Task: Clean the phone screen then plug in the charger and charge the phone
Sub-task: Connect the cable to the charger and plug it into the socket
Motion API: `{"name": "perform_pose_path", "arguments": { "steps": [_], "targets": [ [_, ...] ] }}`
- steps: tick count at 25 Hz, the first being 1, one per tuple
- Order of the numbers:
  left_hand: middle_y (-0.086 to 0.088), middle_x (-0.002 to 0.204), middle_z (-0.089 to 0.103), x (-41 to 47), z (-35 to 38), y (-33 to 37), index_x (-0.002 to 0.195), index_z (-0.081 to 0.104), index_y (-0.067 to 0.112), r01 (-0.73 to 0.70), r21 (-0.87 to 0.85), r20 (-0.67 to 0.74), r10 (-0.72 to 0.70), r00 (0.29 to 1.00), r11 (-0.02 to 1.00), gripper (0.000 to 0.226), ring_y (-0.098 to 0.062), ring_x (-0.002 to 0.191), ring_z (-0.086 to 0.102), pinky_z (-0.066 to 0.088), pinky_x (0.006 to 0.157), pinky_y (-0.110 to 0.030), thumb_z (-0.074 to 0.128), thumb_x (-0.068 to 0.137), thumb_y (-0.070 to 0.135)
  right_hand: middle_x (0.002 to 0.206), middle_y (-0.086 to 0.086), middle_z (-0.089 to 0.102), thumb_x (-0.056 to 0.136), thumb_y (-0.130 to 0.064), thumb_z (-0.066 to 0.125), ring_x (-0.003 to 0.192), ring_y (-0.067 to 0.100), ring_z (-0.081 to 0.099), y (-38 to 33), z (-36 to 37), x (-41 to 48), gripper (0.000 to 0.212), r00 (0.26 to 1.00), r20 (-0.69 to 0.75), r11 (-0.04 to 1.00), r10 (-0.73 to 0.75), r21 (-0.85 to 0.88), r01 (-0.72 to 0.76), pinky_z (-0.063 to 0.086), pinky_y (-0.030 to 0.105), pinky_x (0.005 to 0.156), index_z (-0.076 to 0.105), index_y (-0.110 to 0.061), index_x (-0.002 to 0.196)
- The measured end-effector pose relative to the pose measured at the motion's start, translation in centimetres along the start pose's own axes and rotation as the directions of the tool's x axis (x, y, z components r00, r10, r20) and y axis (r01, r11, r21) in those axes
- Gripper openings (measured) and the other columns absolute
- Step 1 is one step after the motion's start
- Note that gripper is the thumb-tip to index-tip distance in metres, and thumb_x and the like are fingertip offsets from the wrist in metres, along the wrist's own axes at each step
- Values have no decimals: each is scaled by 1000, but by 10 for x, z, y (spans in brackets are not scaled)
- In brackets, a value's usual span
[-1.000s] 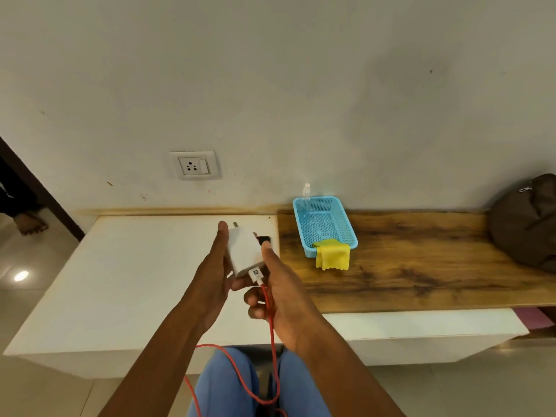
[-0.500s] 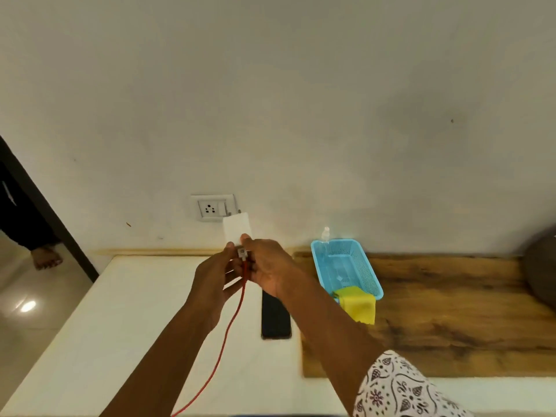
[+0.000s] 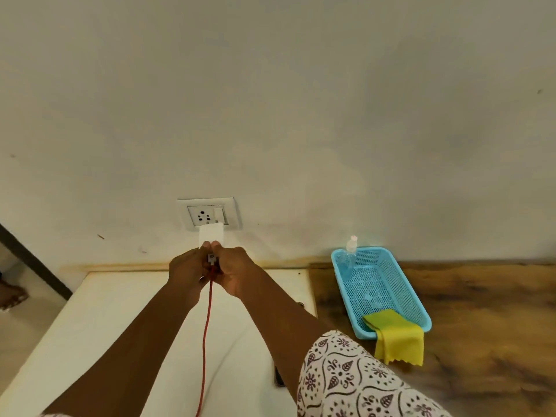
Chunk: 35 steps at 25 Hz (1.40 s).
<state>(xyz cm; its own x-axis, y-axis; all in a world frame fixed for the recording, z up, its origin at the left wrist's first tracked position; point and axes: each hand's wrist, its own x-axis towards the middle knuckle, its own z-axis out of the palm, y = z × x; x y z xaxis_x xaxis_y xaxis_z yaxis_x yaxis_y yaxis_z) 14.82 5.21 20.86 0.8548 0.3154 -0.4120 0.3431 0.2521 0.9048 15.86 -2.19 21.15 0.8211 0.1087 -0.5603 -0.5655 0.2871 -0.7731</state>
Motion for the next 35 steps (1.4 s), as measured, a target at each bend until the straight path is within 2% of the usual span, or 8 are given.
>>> {"name": "perform_pose_path", "arguments": {
  "steps": [7, 17, 20, 23, 26, 29, 32, 35],
  "targets": [
    [-9, 75, 60, 44, -8, -7, 68, 59, 10, -60, 36, -102, 63, 993, 998, 23, -32, 90, 60, 49, 89, -40, 59, 90, 18, 131, 23, 54, 93, -23, 54, 115, 37, 57, 9, 22, 40, 45, 999, 8, 999, 31, 32, -32, 50, 46, 97, 41, 0, 130],
    [-18, 101, 68, 68, 1, 8, 97, 65, -2, -107, 199, -213, 150, 965, 974, 34, -35, 96, 65, 49, 95, -41, 63, 86, 30, 124, 18, 60, 92, -27, 56, 107, 32, 63, -11, 32, 63, 41, 998, -50, 995, -37, -99, 31, 55, 40, 92, 48, -4, 125],
    [-18, 100, 68, 63, -6, 8, 84, 63, 5, -139, 184, -125, 163, 979, 973, 27, -34, 97, 64, 49, 95, -41, 60, 88, 31, 125, 20, 60, 92, -26, 57, 107, 34, 64, -14, 24, 59, 44, 1000, 11, 993, -24, -115, 25, 55, 42, 92, 47, -1, 127],
    [-19, 121, 60, 41, -16, -8, 117, 53, 4, -130, 223, -2, 133, 991, 966, 50, -32, 108, 58, 47, 96, -42, 47, 91, 46, 117, 19, 65, 92, -38, 53, 101, 32, 67, -9, 4, 31, 47, 996, 56, 963, -74, -254, 85, 56, 40, 87, 52, -1, 120],
    [-14, 124, 58, -5, -46, -55, 127, 45, 8, -303, 547, -99, 420, 902, 780, 52, -33, 115, 53, 40, 94, -43, 53, 89, 43, 110, 14, 69, 93, -39, 51, 87, 22, 64, 26, -35, -11, 31, 992, 92, 940, -92, -322, 117, 55, 32, 75, 55, -12, 107],
    [3, 107, 64, -72, -82, -116, 109, 57, 31, -537, 624, 159, 580, 799, 568, 26, -20, 105, 57, 43, 90, -33, 63, 84, 35, 95, 4, 71, 92, -21, 54, 77, 15, 63, 96, -84, -59, 10, 997, 76, 911, 3, -412, 28, 53, 25, 69, 58, -15, 99],
    [23, 87, 71, -119, -93, -151, 79, 65, 52, -755, 583, 726, 226, 650, 300, 16, 5, 85, 65, 44, 96, -24, 67, 65, 58, 96, 4, 69, 92, -15, 50, 80, 16, 65, 164, -108, -100, 9, 978, 14, 764, 206, -627, -152, 52, 24, 76, 57, -20, 92],
    [31, 66, 68, -147, -82, -173, 57, 70, 44, -771, 634, 773, 40, 633, -64, 42, 13, 63, 64, 52, 72, -16, 44, 63, 77, 111, 4, 65, 98, -19, 45, 95, 17, 67, 197, -116, -120, 13, 964, -142, 707, 224, -657, -261, 54, 19, 89, 53, -19, 108]
  ]
}}
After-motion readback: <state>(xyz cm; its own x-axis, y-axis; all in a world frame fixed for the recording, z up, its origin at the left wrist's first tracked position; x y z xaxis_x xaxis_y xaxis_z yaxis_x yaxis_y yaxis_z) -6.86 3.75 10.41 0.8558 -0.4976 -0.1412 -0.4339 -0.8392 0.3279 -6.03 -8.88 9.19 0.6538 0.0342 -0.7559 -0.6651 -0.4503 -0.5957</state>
